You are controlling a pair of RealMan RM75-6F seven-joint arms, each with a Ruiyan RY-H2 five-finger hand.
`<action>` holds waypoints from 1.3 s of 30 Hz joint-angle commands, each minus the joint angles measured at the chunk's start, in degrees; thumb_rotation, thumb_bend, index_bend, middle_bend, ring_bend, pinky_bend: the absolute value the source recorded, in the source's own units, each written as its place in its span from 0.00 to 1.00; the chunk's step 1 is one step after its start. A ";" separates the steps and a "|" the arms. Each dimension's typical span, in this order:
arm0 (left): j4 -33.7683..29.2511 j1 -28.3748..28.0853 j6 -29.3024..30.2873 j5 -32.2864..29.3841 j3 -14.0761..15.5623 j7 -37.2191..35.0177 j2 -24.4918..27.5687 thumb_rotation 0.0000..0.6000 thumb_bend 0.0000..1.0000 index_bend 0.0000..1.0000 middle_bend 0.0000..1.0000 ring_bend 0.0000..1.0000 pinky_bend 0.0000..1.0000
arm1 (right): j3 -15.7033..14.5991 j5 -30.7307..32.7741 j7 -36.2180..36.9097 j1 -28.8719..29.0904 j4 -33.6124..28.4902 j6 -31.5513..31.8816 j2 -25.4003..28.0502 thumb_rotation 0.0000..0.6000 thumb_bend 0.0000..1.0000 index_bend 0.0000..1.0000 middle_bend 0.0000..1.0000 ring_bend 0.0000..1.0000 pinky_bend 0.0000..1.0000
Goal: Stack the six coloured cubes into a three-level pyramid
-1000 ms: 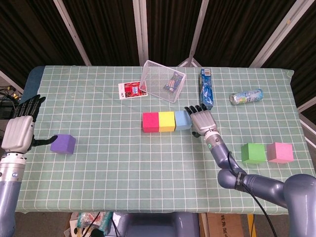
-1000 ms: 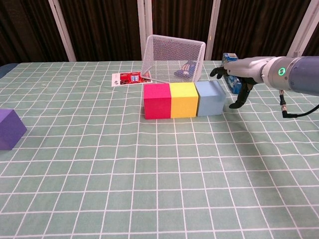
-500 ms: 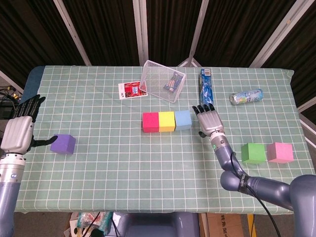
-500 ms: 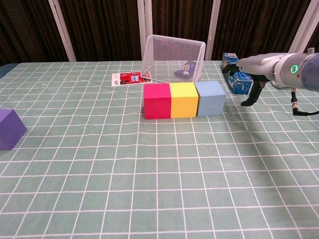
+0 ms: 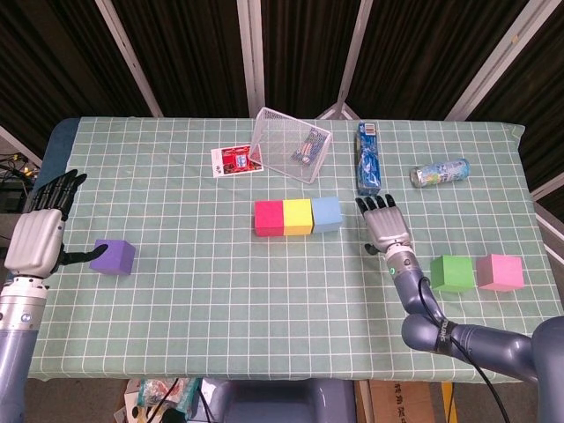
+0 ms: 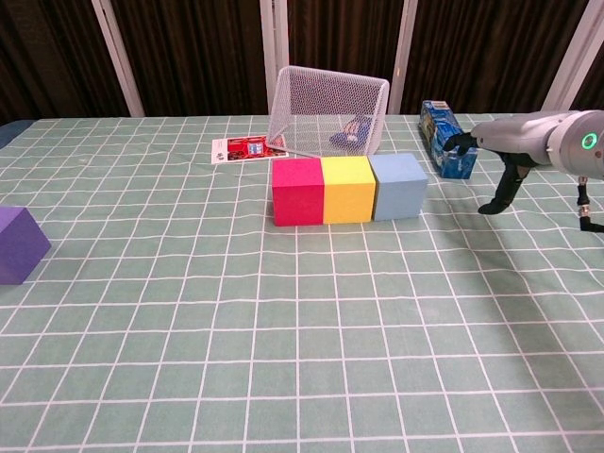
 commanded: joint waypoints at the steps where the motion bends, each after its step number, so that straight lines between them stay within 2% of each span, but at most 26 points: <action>1: -0.04 0.00 -0.04 0.04 0.06 0.03 -0.02 1.00 0.11 0.00 0.00 0.00 0.00 | -0.09 0.28 -0.09 -0.17 -0.01 0.09 -0.07 1.00 0.30 0.00 0.11 0.07 0.00; 39: -0.22 0.18 -0.01 0.54 -0.07 -0.88 0.33 1.00 0.11 0.00 0.00 0.00 0.00 | -0.24 0.46 -0.64 -0.15 0.81 -1.33 -3.28 1.00 0.30 0.00 0.11 0.07 0.00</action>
